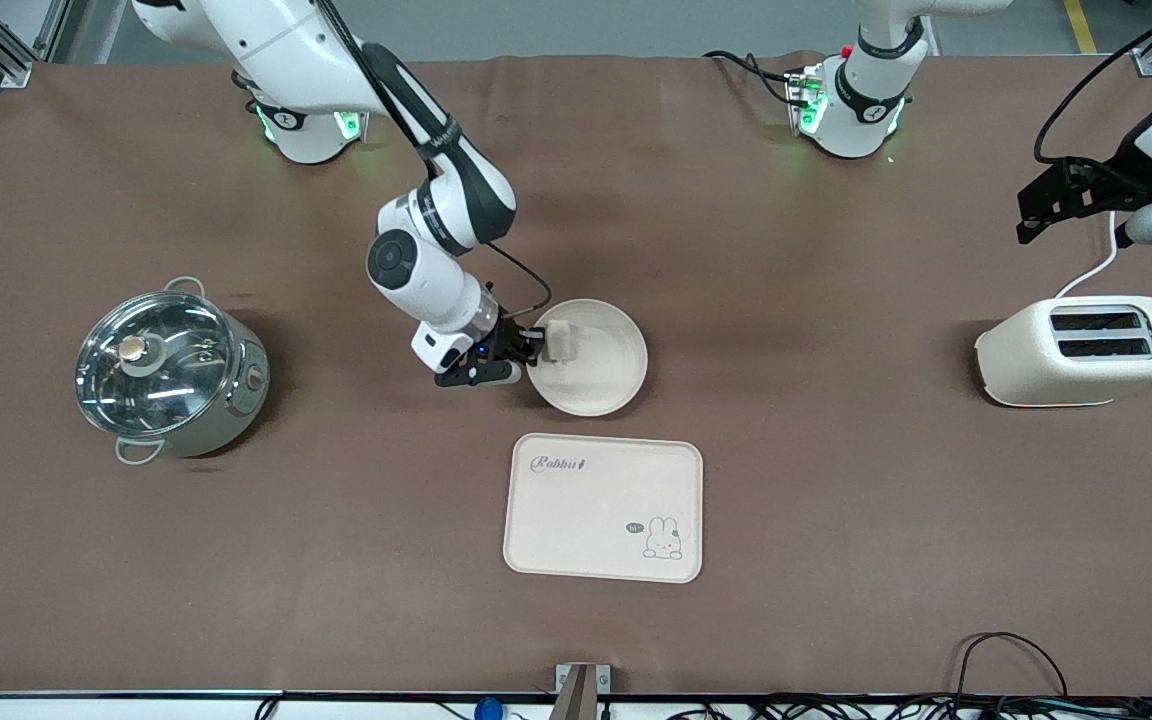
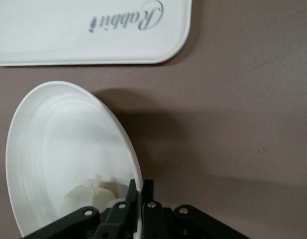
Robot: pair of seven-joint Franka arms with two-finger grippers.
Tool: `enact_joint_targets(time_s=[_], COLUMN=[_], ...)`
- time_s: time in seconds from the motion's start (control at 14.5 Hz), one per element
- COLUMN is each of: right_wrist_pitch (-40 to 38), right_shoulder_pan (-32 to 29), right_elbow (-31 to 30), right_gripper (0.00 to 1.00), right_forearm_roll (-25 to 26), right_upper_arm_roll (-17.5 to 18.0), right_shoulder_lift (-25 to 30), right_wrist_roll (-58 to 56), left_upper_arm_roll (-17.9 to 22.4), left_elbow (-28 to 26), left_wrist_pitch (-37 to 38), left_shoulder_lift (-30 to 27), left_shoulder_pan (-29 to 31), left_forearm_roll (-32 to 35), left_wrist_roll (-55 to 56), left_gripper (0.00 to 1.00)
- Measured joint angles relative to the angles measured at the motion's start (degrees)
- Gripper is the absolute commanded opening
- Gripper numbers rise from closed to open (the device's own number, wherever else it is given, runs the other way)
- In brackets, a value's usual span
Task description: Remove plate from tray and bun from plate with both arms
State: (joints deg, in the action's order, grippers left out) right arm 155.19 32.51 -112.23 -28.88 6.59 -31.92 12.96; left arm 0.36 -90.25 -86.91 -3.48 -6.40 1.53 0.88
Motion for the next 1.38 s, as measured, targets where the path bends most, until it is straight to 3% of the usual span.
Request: enact_joint_targets(time_s=[0.07,0.21,0.55,0.83,1.03,1.17,1.38], right_wrist_pitch=[0.95,1.51,-2.45,-13.31,-30.17,-38.72,-48.00], right_shoulder_pan=[0.10,0.12,-0.23,-5.97,-15.50,-21.39,-28.69], right_elbow=[0.02,0.10,1.32,2.62,6.32,9.35,11.08], right_gripper=[0.08,1.00,1.00,1.00,1.00,1.00,1.00], right_forearm_roll=[-0.04,-0.20,-1.27,-1.05,7.89,14.71,18.91], right_upper_arm_roll=[0.00,0.00,-0.37,-1.45,-2.14,-2.37,-2.49], right_shoulder_lift=[-1.10,-1.60,0.77,10.82,17.17,20.85,26.76], right_wrist_roll=[-0.24,-0.33,0.95,1.99,0.75,0.68,-0.34], left_upper_arm_roll=[-0.01,-0.10,-1.48,-10.87,-15.14,-15.29,-15.22], left_elbow=[-0.04,-0.09,-1.92,-2.74,-2.81,-2.73,-2.62], left_wrist_pitch=[0.54,1.34,1.32,-8.70,-18.65,-26.80,-39.92], left_shoulder_lift=[0.03,0.04,1.81,11.05,19.88,25.03,31.74], left_shoulder_pan=[-0.07,-0.16,-0.75,-3.84,-9.47,-14.64,-20.63], left_forearm_roll=[0.00,0.00,-4.50,-5.89,-5.86,-5.86,-5.73], left_wrist_roll=[0.00,0.02,5.30,21.87,32.87,39.60,47.67], left_gripper=[1.00,1.00,1.00,1.00,1.00,1.00,1.00])
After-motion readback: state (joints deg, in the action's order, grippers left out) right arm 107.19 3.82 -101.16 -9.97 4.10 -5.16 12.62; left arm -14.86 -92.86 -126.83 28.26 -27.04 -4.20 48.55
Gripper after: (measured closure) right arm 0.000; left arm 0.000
